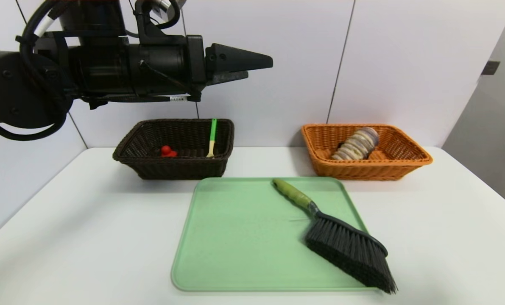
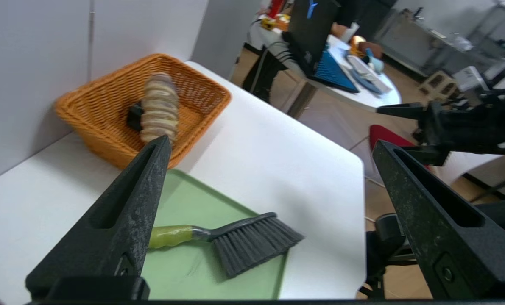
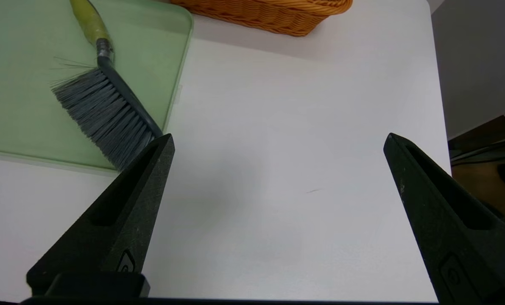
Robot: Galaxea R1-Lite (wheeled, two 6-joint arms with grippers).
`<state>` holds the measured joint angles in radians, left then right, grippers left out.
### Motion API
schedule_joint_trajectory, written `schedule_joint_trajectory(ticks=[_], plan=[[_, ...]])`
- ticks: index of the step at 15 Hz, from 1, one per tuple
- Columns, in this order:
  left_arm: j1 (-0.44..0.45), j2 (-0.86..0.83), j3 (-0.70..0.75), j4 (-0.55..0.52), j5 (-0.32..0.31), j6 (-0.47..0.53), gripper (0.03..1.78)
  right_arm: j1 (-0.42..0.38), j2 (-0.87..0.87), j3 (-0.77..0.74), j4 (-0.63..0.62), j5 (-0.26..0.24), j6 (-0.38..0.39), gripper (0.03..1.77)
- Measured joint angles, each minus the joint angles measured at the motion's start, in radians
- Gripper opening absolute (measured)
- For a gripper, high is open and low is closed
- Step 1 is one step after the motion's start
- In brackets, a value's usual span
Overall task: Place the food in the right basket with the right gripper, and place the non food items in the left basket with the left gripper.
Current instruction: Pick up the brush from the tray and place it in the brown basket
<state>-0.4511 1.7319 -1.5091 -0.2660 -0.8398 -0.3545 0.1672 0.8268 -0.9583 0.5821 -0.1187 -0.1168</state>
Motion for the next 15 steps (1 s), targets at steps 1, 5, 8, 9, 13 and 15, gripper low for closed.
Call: schedule_joint_trajectory(ticks=[1, 5, 8, 9, 13, 15], plan=[[0.000, 0.005, 0.003, -0.040, -0.023, -0.014, 1.69, 0.000, -0.001, 0.001, 0.000, 0.000, 0.000, 1.71], [0.015, 0.034, 0.007, -0.220, -0.224, -0.103, 1.69, 0.000, -0.013, 0.012, 0.001, 0.001, 0.004, 1.71], [0.031, 0.107, 0.004, -0.374, -0.343, -0.129, 1.69, 0.000, -0.025, 0.026, 0.000, 0.000, 0.041, 1.71], [0.036, 0.146, 0.002, -0.452, -0.363, -0.132, 1.69, 0.000, -0.029, 0.028, 0.002, 0.000, 0.049, 1.71], [0.059, 0.307, -0.019, -0.675, -0.407, -0.132, 1.69, 0.000, -0.045, 0.040, 0.001, -0.002, 0.050, 1.71], [0.073, 0.386, -0.049, -0.718, -0.448, -0.097, 1.69, 0.000, -0.047, 0.041, 0.000, -0.002, 0.050, 1.71]])
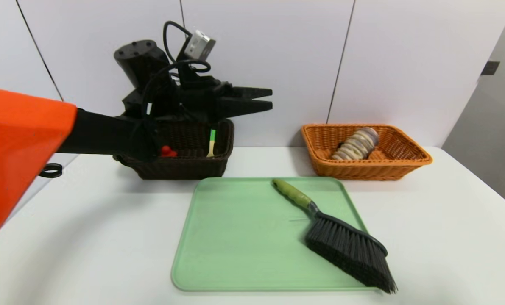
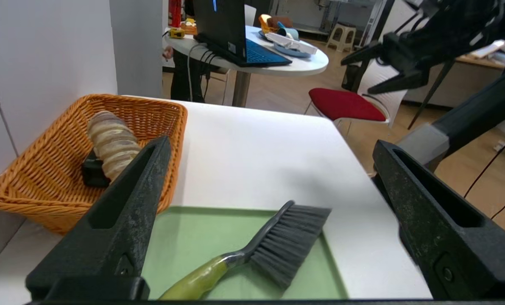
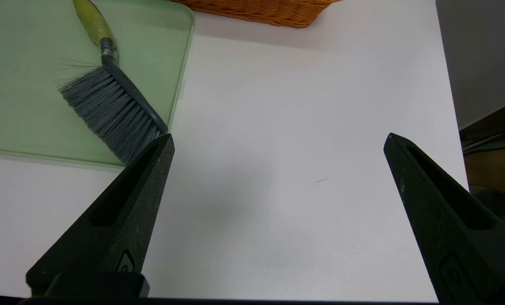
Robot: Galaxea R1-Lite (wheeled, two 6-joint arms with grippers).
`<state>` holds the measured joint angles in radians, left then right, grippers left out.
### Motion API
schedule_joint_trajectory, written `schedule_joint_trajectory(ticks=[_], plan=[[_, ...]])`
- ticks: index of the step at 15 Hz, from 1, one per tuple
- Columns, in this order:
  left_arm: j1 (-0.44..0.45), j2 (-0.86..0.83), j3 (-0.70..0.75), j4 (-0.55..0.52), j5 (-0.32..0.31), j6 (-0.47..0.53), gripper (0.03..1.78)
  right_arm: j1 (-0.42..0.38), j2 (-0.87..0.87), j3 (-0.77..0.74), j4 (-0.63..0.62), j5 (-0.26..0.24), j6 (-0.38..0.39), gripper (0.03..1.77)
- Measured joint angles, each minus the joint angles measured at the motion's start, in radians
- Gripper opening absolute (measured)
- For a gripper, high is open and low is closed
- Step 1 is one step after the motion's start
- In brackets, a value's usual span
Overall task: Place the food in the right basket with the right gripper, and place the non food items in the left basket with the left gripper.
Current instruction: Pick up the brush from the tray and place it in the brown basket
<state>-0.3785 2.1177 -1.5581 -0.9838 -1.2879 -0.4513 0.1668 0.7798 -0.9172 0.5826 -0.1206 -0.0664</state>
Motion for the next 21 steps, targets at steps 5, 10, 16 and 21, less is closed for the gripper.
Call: schedule_joint_trajectory(ticks=[5, 10, 16, 21], plan=[[0.008, 0.058, -0.051, 0.098, -0.050, 0.045, 1.69, 0.000, -0.001, 0.011, 0.000, 0.003, 0.000, 1.71], [-0.036, -0.086, -0.111, 0.595, -0.037, 0.047, 1.69, 0.000, -0.003, 0.013, 0.000, 0.005, 0.000, 1.71], [-0.092, -0.137, 0.040, 0.648, 0.035, 0.239, 1.69, 0.001, -0.014, 0.014, 0.001, 0.003, 0.013, 1.71], [-0.129, -0.031, 0.097, 0.129, -0.014, 0.328, 1.69, 0.001, -0.023, 0.013, 0.002, 0.007, 0.013, 1.71]])
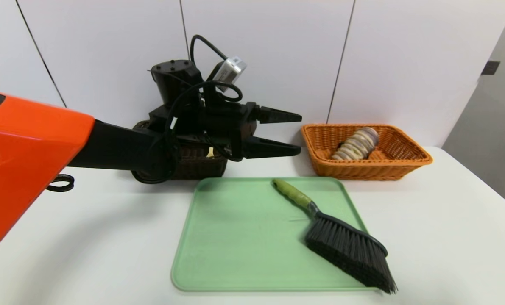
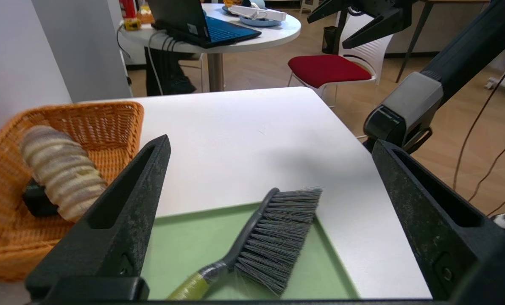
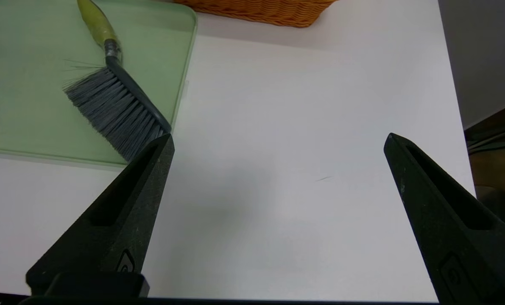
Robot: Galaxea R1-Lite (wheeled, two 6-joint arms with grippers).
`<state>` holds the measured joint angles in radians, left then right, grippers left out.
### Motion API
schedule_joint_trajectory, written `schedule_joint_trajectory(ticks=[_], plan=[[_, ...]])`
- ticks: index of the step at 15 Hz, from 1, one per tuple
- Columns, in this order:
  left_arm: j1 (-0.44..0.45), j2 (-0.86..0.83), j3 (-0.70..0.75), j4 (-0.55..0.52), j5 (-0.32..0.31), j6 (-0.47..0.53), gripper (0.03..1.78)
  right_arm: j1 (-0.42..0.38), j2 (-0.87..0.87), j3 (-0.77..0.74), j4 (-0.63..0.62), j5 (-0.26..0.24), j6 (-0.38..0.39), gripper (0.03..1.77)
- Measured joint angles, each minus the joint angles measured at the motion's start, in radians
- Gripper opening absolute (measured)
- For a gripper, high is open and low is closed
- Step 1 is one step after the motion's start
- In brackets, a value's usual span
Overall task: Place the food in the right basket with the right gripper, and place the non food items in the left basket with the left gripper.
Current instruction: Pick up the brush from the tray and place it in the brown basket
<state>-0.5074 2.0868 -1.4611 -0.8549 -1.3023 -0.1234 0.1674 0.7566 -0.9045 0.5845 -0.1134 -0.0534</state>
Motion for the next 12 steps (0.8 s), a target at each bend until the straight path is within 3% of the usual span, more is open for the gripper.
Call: schedule_joint_trajectory(ticks=[3, 5, 7, 10, 11, 12], plan=[[-0.006, 0.024, -0.003, 0.038, 0.009, 0.039, 1.69, 0.001, -0.007, 0.002, 0.000, 0.005, 0.000, 1.71], [-0.019, -0.002, -0.016, 0.142, 0.053, 0.040, 1.69, 0.001, -0.009, 0.007, -0.001, 0.006, 0.000, 1.71], [-0.030, -0.071, -0.050, 0.343, 0.093, 0.034, 1.69, 0.001, -0.012, 0.007, -0.001, 0.004, 0.002, 1.71], [-0.040, -0.184, -0.174, 0.740, 0.101, -0.012, 1.69, 0.001, -0.019, 0.020, -0.001, 0.007, 0.010, 1.71], [-0.041, -0.208, -0.199, 0.857, 0.123, -0.027, 1.69, 0.001, -0.021, 0.024, -0.001, 0.007, 0.011, 1.71], [-0.041, -0.224, -0.210, 0.961, 0.184, -0.019, 1.69, 0.001, -0.023, 0.025, -0.001, 0.006, 0.012, 1.71]])
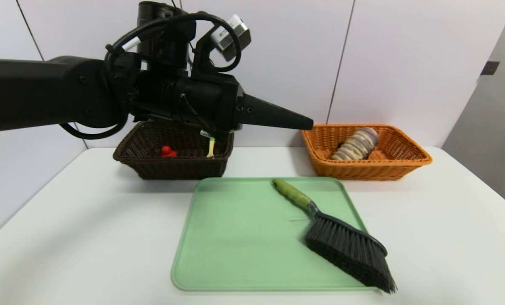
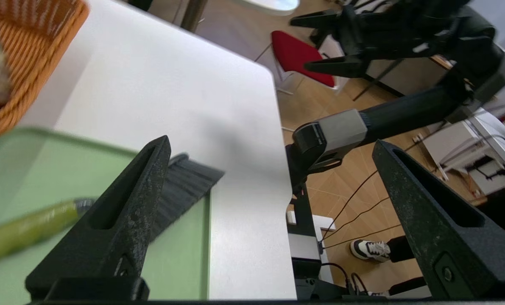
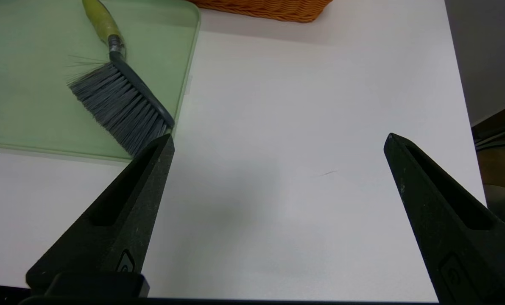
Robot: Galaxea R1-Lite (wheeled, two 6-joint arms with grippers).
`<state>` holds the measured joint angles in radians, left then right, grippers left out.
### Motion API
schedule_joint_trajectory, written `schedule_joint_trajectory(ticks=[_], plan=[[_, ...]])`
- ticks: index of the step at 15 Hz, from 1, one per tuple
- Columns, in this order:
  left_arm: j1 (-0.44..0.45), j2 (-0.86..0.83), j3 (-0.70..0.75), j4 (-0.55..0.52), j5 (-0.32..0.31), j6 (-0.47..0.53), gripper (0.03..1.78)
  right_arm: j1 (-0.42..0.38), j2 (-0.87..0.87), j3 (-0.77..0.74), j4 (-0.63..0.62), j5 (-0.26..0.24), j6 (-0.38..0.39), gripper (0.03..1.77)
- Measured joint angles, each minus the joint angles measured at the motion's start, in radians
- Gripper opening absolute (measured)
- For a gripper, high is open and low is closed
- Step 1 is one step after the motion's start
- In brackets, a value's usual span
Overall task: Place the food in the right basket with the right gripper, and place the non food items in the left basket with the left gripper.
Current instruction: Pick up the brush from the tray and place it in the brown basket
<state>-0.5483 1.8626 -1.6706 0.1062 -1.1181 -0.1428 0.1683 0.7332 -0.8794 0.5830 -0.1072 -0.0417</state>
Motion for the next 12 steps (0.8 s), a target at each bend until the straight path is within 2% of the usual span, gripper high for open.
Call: schedule_joint_trajectory(ticks=[2, 3, 4, 6, 8, 9, 12], plan=[[-0.006, -0.015, -0.005, 0.117, 0.196, 0.067, 1.69, 0.000, -0.004, 0.000, 0.000, 0.000, 0.002, 1.71], [-0.014, -0.018, 0.007, 0.137, 0.318, 0.118, 1.69, 0.000, -0.006, 0.001, -0.001, 0.000, 0.003, 1.71], [-0.021, -0.021, 0.027, 0.133, 0.412, 0.160, 1.69, 0.000, -0.008, 0.002, 0.000, 0.000, 0.003, 1.71], [-0.026, -0.026, 0.068, 0.076, 0.514, 0.207, 1.69, 0.000, -0.010, 0.004, 0.000, 0.001, 0.004, 1.71], [-0.029, -0.026, 0.126, 0.006, 0.558, 0.279, 1.69, 0.000, -0.014, 0.005, 0.000, 0.001, 0.026, 1.71], [-0.030, -0.025, 0.155, -0.055, 0.558, 0.310, 1.69, 0.000, -0.016, 0.009, 0.000, 0.001, 0.033, 1.71], [-0.030, -0.009, 0.212, -0.155, 0.474, 0.458, 1.69, 0.000, -0.026, 0.020, 0.000, 0.002, 0.047, 1.71]])
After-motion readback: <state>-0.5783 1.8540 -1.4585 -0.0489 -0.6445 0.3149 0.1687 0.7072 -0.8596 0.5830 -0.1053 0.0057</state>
